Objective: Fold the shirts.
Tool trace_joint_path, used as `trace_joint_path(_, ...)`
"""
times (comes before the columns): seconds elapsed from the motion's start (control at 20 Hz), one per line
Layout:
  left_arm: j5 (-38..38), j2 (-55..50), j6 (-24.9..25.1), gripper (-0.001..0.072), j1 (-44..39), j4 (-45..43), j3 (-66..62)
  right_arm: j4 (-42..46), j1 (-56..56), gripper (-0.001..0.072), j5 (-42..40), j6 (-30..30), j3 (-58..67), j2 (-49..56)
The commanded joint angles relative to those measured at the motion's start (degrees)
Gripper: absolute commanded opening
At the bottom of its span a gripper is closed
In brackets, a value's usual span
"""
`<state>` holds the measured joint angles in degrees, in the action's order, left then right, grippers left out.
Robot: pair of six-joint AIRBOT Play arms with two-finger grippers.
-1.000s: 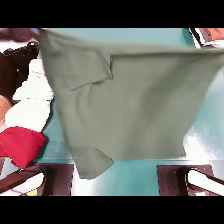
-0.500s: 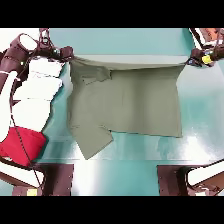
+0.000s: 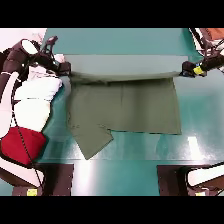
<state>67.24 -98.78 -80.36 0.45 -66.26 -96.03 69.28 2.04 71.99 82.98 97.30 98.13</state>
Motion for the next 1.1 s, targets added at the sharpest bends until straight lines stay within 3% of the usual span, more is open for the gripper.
trace_joint_path(0.0, 3.8, -0.1, 0.1, 0.0022, 0.0, -1.1, 5.3, 0.8, -1.4, 0.0014, -2.2, -0.4, -8.7, -2.8)
trace_joint_path(0.1, 4.4, -0.1, -1.7, 0.0024, 0.0, -1.1, 7.4, 0.8, -2.0, 0.0015, -2.7, -0.4, -11.5, -3.5)
trace_joint_path(0.15, 4.5, -0.1, -2.3, 0.0203, 0.0, -1.1, 7.7, 0.7, -2.1, 0.0048, -2.8, -0.3, -12.2, -3.9)
trace_joint_path(0.2, 5.1, 0.0, -2.4, 0.0479, 0.0, -1.1, 7.6, 0.7, -2.1, 0.0225, -2.6, -0.3, -12.5, -4.4)
trace_joint_path(0.25, 6.7, 0.4, -2.4, 0.0484, 0.1, -1.1, 7.5, 0.7, -2.0, 0.0306, -1.8, -0.4, -12.4, -5.2)
trace_joint_path(0.4, 10.2, 5.4, -2.3, 0.0484, 0.1, -5.8, 9.7, 0.7, -0.3, 0.0309, 3.6, -2.5, -13.1, -9.9)
trace_joint_path(0.55, 10.2, 16.8, -3.8, 0.048, 0.1, -9.9, 23.4, 0.6, 1.8, 0.031, 9.4, -3.6, -18.7, -17.0)
trace_joint_path(0.85, 8.2, 39.9, -6.6, 0.048, -0.1, -0.4, 57.6, -1.3, 4.2, 0.0315, 5.9, -3.6, -31.5, -28.6)
trace_joint_path(1.05, 4.4, 47.0, -6.8, 0.0479, -0.1, 6.3, 68.8, -5.2, 4.4, 0.0315, 5.5, -4.2, -33.5, -30.7)
